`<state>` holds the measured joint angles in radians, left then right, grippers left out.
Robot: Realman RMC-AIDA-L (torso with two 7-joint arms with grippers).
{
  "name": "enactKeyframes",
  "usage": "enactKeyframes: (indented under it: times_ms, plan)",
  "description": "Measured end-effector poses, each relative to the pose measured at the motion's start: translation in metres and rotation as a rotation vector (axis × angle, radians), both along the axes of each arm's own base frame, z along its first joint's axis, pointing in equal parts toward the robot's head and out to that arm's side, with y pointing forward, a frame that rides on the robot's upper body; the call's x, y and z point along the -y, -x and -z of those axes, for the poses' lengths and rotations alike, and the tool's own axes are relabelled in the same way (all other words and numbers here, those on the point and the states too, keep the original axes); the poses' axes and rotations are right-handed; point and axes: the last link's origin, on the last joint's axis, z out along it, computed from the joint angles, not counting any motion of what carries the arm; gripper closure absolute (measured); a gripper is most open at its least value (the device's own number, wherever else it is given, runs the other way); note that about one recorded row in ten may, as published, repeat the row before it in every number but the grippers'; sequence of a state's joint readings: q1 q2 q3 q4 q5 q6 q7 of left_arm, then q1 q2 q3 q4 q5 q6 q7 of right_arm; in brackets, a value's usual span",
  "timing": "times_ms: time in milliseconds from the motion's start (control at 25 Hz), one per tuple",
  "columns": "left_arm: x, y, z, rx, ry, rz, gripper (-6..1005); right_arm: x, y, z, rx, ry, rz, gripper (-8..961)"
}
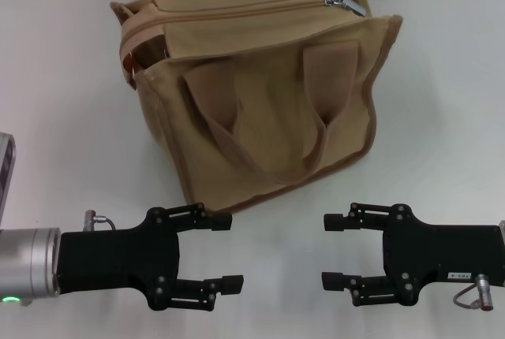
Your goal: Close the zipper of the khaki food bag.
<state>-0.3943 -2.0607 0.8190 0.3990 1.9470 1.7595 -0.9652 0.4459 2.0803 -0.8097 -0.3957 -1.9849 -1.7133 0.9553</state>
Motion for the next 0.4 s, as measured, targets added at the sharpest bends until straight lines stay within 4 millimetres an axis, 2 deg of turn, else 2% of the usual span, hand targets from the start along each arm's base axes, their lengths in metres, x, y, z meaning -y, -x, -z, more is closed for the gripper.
enactKeyframes:
  times_ms: [400]
  plan:
    - [0.0003,-0.0006,0.0001,0.001,0.005,0.004,155,-0.0008,0.0006,-0.0003,-0.002,-0.001,0.001,185]
